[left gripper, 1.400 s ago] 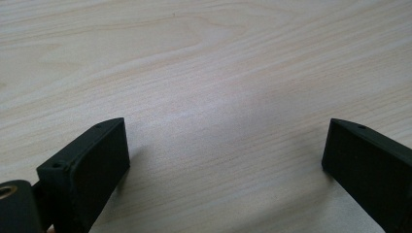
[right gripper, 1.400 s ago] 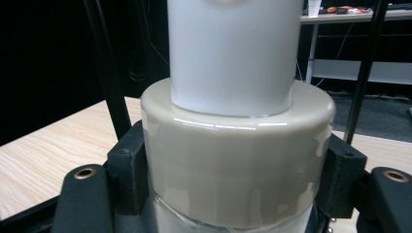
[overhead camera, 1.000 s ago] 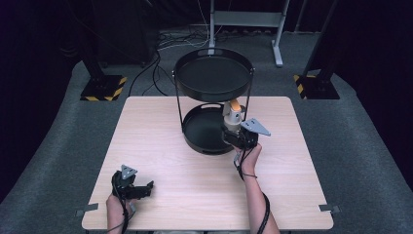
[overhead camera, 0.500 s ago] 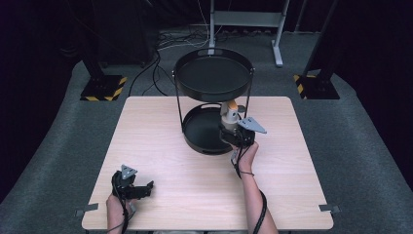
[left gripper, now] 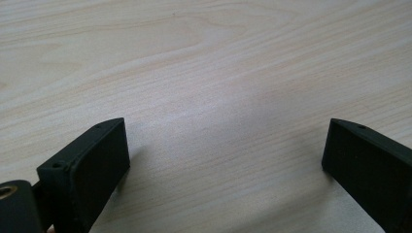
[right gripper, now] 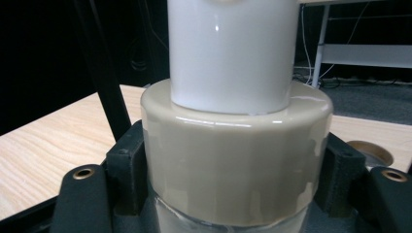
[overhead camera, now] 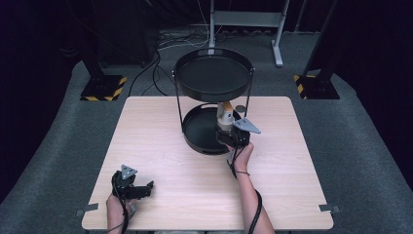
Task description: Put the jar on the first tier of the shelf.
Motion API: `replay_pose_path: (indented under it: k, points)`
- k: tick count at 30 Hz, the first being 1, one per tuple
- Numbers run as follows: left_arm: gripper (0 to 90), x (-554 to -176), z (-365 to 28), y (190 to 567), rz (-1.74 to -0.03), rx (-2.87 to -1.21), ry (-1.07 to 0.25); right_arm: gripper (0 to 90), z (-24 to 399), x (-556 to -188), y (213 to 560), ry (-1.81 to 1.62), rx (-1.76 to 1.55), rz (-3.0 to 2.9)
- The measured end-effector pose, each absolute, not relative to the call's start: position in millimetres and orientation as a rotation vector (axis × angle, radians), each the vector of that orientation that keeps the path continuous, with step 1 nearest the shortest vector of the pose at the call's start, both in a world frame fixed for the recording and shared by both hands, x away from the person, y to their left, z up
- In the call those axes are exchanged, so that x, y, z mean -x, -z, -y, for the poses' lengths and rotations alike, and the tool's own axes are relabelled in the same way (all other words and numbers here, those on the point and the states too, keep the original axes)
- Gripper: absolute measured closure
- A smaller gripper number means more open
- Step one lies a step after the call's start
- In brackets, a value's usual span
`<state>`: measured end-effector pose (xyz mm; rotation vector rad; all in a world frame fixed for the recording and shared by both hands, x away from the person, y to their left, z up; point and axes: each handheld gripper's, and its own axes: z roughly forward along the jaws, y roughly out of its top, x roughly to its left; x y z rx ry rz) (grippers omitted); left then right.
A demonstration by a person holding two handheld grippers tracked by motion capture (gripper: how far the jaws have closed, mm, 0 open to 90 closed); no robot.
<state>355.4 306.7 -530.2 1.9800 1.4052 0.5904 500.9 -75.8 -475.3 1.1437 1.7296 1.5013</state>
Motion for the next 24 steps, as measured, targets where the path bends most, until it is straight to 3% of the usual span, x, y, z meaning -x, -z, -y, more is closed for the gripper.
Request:
replay_pose_path:
  k: [24]
  points:
    - [2.7, -355, -307, 530, -1.405, -1.980, -0.591, 28.4, 61, -511, 498, -1.447, -1.148, -1.800]
